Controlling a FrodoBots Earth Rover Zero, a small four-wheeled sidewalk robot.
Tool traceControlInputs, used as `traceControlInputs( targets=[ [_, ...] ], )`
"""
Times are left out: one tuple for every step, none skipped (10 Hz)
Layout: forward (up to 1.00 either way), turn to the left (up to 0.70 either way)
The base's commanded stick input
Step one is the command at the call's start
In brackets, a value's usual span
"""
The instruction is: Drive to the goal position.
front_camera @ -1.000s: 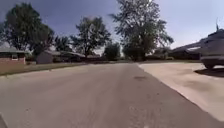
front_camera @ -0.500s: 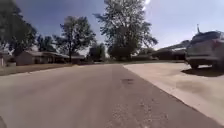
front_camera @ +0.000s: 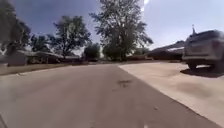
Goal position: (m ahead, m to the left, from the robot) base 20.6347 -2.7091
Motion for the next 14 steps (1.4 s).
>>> traceControlInputs(
  targets=[
    [0.7, 0.0],
    [0.7, 0.0],
    [0.7, 0.0],
    [0.7, 0.0],
    [0.7, 0.0],
    [0.7, 0.0],
    [0.7, 0.0],
    [0.7, 0.0],
    [0.7, 0.0],
    [0.7, 0.0],
    [0.7, 0.0],
    [0.7, 0.0],
    [0.7, 0.0],
    [0.7, 0.0]
  ],
)
